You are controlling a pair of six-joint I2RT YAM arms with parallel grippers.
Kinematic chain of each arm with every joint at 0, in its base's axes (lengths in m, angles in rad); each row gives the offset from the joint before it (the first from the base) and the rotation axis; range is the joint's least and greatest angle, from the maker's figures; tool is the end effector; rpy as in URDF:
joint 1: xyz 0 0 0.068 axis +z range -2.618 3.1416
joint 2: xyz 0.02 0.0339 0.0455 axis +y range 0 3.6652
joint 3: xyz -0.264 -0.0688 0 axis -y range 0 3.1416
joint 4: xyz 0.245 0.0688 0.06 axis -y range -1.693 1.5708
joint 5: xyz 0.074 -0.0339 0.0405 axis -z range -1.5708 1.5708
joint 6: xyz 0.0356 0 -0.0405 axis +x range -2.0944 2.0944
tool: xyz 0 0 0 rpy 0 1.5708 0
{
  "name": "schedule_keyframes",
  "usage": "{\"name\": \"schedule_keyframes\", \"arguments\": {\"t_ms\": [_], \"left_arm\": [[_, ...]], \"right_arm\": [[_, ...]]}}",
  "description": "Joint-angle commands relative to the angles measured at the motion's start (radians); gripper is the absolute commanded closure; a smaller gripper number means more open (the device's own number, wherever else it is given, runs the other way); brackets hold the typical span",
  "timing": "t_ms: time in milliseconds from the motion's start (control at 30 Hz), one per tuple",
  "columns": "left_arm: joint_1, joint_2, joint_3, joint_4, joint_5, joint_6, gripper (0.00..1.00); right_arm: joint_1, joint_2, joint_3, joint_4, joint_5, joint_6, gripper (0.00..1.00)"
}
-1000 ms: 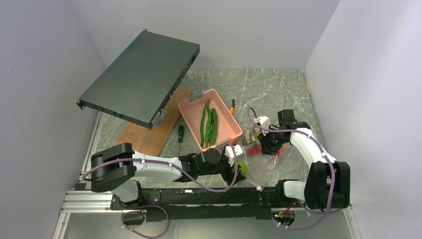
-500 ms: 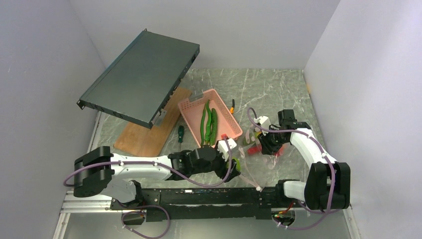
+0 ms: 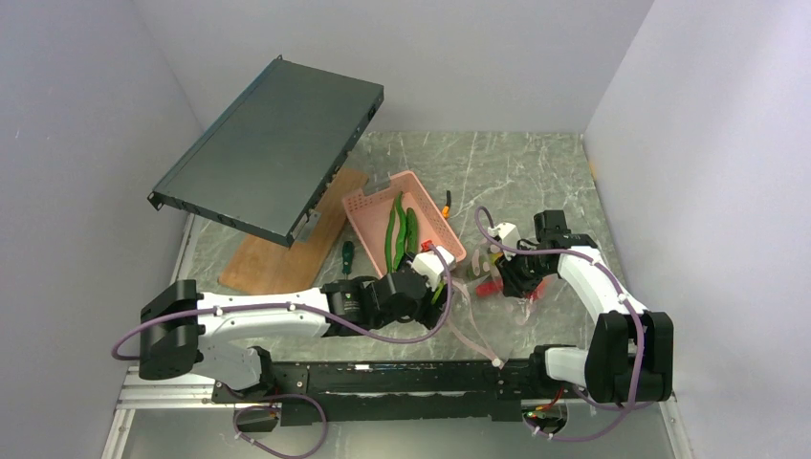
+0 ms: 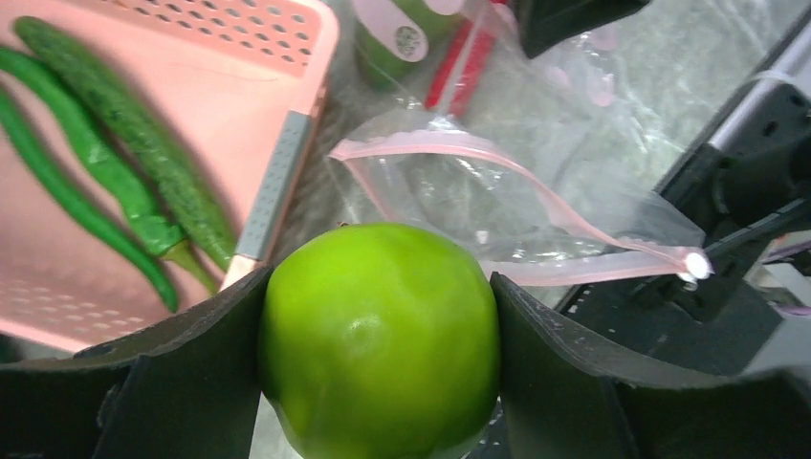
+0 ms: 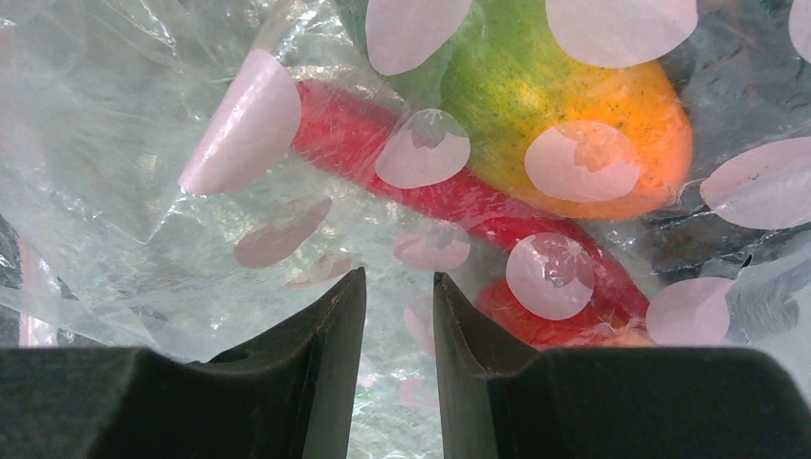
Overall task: Open the zip-top bag and remove the fake food
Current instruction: Pick up the fake fruit from the zipper food storage bag, then place the fake fruit in the bin.
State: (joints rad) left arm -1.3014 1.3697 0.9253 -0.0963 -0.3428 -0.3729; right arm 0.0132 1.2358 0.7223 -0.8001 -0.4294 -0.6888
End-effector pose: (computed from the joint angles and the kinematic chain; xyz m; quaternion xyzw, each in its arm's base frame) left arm 0.0931 -0.2922 0.2657 0.3088 0.8044 -0.2611 0.4352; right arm 0.2029 0.0175 0.1919 -0.3588 0.9005 0.1578 0.1882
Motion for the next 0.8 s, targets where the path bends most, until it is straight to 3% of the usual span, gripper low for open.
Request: {"name": "schedule_keyframes", "arguments": {"t_ms": [0,200,767], "left_arm": [[0.004,0.001,0.078,-0.069,-0.140,0.041,1.00],[0.033,0.046,0.130,-0.106,-0.197,0.072,1.00],[0.194,0.187,0.216,-0.116,-0.140,0.088,1.00]], "right_arm": [[-0.005,-0.015,-0.001,-0.002,-0.028,-0.013,0.65],[-0.006,-0.016,-0.001,-0.003,-0.028,-0.014,0.65],[-0.006,-0.018,-0.001,-0.006,-0.034,-0.017,0.65]]}}
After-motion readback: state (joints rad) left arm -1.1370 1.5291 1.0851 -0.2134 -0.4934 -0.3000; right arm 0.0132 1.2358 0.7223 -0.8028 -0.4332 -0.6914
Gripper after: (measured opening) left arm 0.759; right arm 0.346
